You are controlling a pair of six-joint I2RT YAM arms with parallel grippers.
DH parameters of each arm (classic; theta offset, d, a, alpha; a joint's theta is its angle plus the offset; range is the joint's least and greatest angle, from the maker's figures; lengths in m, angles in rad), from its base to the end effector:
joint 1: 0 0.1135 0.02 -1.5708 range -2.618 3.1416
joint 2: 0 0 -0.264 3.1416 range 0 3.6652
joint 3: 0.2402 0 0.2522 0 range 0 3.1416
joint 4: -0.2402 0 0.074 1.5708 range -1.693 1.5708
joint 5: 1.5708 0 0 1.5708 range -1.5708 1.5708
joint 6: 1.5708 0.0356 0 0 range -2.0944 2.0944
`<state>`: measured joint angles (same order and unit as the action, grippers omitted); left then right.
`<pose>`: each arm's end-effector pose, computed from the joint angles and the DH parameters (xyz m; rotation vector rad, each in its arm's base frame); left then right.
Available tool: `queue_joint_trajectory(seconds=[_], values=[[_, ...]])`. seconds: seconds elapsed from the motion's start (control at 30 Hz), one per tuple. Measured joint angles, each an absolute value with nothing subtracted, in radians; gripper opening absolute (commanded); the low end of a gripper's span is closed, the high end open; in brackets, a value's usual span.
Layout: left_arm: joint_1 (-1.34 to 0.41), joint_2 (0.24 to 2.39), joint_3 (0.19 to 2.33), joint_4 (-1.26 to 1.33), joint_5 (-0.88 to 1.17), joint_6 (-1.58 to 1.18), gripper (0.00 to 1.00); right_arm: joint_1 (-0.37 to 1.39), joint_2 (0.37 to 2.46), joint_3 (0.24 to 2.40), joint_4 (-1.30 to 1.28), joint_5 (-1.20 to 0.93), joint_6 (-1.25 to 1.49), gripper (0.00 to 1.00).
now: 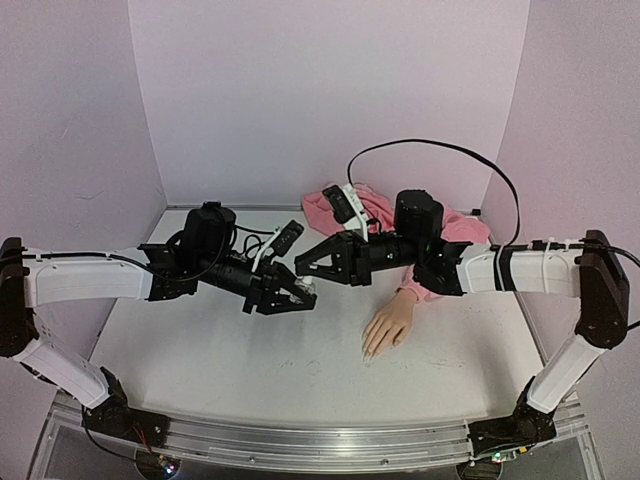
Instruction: Paint the nails
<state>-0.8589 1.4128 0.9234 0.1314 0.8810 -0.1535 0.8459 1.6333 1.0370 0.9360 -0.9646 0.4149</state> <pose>0.1839 -0.2552 0.2781 1.2992 1.6443 -1.4911 0.2180 0.2902 0.3205 -1.1979 1.0465 1.6062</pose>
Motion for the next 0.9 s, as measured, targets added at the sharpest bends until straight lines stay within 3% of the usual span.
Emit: queue_joint_trajectory(seconds=[0.03,0.17,0.27,0.37,0.5,0.63,0.77,0.83,0.9], values=[[-0.859,1.413,0.923,0.131,0.88,-0.152,0.0,0.845,1.634,1.037,0.938,-0.966,0.415,0.0],[-0.861,1.41,0.923,0.131,0.842,-0.146,0.0,0.842,1.636,1.037,0.944,-0.965,0.413,0.0],[-0.873,1.39,0.921,0.12,0.698,-0.134,0.0,0.835,1.638,1.037,0.944,-0.916,0.41,0.0],[-0.899,1.354,0.908,0.099,0.422,-0.136,0.0,0.849,1.644,1.041,0.931,-0.722,0.415,0.0],[-0.925,1.349,0.907,0.046,0.093,-0.146,0.0,0.973,1.675,1.114,0.8,-0.194,0.5,0.0],[-0.945,1.35,0.909,0.01,-0.013,-0.128,0.0,1.057,1.703,1.162,0.73,0.091,0.551,0.0],[-0.947,1.357,0.912,0.009,-0.018,-0.102,0.0,1.07,1.704,1.17,0.713,0.133,0.542,0.02],[-0.946,1.356,0.912,0.009,-0.01,-0.091,0.0,1.049,1.703,1.169,0.713,0.072,0.523,0.38],[-0.939,1.348,0.897,0.027,0.014,-0.081,0.0,1.017,1.696,1.159,0.725,-0.033,0.503,0.61]])
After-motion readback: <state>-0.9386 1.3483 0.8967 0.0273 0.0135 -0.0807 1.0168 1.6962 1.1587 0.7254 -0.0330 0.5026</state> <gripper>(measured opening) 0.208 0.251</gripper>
